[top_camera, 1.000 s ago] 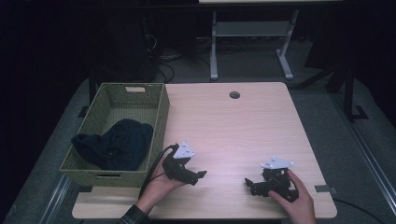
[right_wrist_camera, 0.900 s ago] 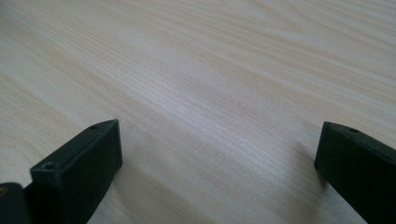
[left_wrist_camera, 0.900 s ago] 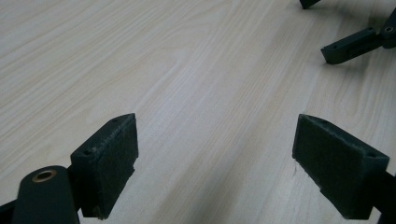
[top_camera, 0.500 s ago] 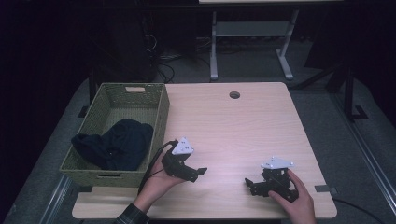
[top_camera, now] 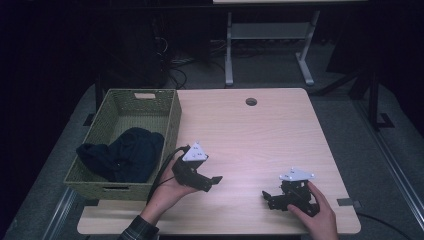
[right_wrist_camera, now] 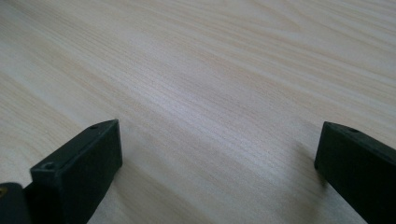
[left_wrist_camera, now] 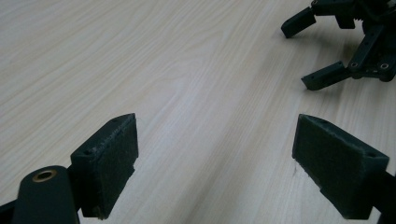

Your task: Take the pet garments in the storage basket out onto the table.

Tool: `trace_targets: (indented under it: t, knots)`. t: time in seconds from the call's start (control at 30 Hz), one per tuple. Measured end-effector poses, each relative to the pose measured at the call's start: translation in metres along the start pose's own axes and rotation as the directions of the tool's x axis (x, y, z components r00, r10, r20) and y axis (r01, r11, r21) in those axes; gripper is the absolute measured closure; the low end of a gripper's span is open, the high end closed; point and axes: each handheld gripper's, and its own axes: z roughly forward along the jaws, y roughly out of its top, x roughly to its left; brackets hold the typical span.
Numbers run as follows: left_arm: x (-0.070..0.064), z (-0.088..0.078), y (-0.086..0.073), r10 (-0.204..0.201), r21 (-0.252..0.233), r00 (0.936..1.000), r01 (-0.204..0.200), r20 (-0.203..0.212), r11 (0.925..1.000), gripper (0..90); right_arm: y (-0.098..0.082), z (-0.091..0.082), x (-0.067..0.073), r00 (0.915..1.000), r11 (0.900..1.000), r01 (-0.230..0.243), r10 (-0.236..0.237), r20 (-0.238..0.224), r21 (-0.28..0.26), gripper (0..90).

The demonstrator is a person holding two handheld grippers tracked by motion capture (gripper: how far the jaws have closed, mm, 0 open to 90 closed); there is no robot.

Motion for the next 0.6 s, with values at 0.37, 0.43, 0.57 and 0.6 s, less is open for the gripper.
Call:
trace_targets:
  t: [0.37,0.43,0.57,0.6]
  knots:
    - [0.002,-0.009,0.011,-0.001,-0.029,1.0000,0.001,0.009,0.9996,14.0,0.000,0.000,0.000,1.0000,1.000,0.000,0.000,0.000,-0.001,0.4]
    - [0.003,-0.010,0.013,-0.001,-0.027,0.9999,0.002,0.011,0.9996,14.1,0.000,0.000,0.000,1.0000,1.000,0.001,-0.001,0.000,-0.001,0.4]
    - [0.006,-0.015,0.017,0.001,-0.033,1.0000,-0.001,0.005,0.9994,14.1,0.000,0.000,0.000,1.0000,1.000,0.000,0.000,0.000,-0.001,0.4]
    - [0.007,-0.016,0.017,-0.001,-0.034,1.0000,0.001,0.003,0.9994,14.1,0.000,0.000,0.000,1.0000,1.000,0.001,-0.001,0.000,-0.001,0.4]
